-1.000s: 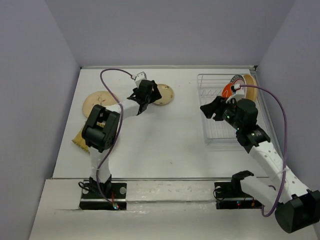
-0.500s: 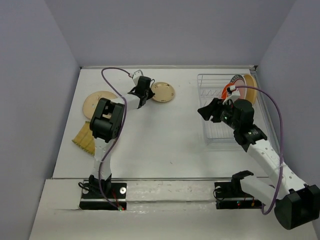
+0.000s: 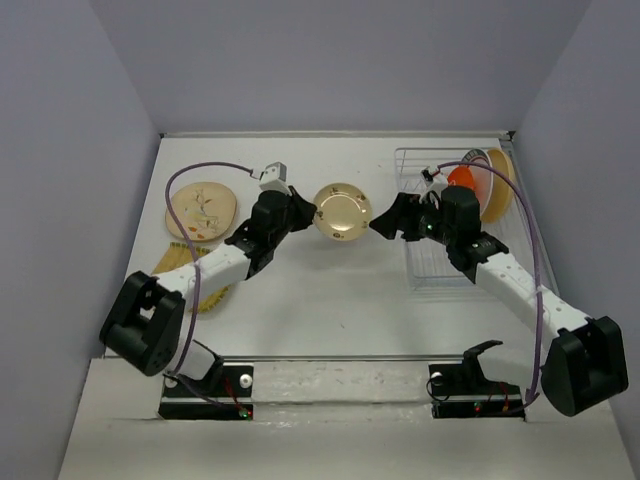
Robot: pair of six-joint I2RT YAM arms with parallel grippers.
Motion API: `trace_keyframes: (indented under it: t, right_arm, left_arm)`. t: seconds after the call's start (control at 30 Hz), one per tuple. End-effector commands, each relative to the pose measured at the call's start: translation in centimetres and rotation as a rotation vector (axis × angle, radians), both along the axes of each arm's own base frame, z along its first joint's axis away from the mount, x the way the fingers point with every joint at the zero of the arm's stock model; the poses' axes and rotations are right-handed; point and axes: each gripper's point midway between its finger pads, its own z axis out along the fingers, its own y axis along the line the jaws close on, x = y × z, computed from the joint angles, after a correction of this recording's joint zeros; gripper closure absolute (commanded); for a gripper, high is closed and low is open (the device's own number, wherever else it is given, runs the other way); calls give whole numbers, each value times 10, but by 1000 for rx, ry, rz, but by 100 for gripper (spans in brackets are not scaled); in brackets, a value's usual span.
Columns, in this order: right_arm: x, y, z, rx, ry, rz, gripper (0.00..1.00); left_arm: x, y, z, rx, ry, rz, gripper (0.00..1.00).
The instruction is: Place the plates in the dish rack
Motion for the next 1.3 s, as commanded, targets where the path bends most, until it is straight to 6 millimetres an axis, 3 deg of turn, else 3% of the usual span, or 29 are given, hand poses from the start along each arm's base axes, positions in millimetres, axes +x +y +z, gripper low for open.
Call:
trace_keyframes:
  t: [0.0, 0.03, 0.07, 0.17, 0.2, 0.23, 0.33, 0.4, 0.47, 0.53, 0.63, 0.67, 0.7, 0.73, 0.8, 0.83, 0.9, 0.93, 1.0, 1.07, 1.27]
  right_arm:
    - [-4, 34, 26, 90, -54, 103, 16]
    - [-5, 38, 18, 85, -35, 109, 16]
    - [-5, 41, 16, 83, -31, 100, 15]
    - [-7, 43, 0, 75, 7, 75, 16]
    - [-8, 41, -4, 75, 18, 65, 16]
    - [-10, 40, -7, 80, 25, 60, 17]
    - [-19, 46, -1, 138, 2, 103, 42]
    - [-23, 50, 3, 162, 2, 132, 51]
    - [-26, 54, 10, 174, -6, 169, 80]
    - [-32, 59, 19, 194, -24, 223, 93]
    - [-32, 58, 35, 197, -60, 224, 93]
    - [-21, 48, 38, 152, -94, 161, 93]
    - [-15, 36, 48, 103, -95, 102, 93]
    - [2, 14, 51, 20, -144, -11, 93]
    - [19, -29, 68, -88, -164, -172, 93]
    - [35, -63, 73, -200, -202, -319, 93]
    - [46, -109, 82, -351, -221, -523, 93]
    - [50, -150, 88, -511, -220, -702, 93]
    - [51, -179, 95, -630, -217, -816, 93]
    - [54, -199, 105, -719, -215, -903, 93]
    - [74, -221, 117, -925, -193, -991, 93]
  left_arm:
    - [-45, -20, 29, -68, -105, -136, 94]
    - [-58, -24, 43, -97, -132, -166, 94]
    - [-70, -24, 38, -105, -120, -193, 94]
    - [-98, -22, 63, -157, -173, -247, 94]
    - [-100, -20, 56, -146, -156, -246, 94]
    - [-106, -16, 68, -162, -186, -247, 94]
    - [-118, -11, 80, -172, -210, -273, 94]
    - [-124, -10, 92, -193, -239, -288, 94]
    - [-128, -9, 99, -202, -254, -299, 94]
    - [-131, -11, 103, -204, -262, -319, 94]
    - [-139, -16, 103, -161, -261, -392, 69]
    - [-141, -19, 116, -140, -284, -422, 48]
    - [-144, -20, 117, -99, -279, -459, 38]
    - [-145, -15, 120, -11, -266, -475, 31]
    - [-151, -3, 118, 67, -239, -472, 18]
    - [-153, 4, 124, 113, -260, -473, 16]
    - [-157, 21, 131, 170, -289, -434, 10]
    - [-152, 38, 119, 236, -261, -365, 9]
    - [-149, 62, 111, 307, -287, -272, 6]
    - [-142, 81, 79, 374, -243, -181, 6]
    - [-141, 73, 82, 360, -238, -238, 6]
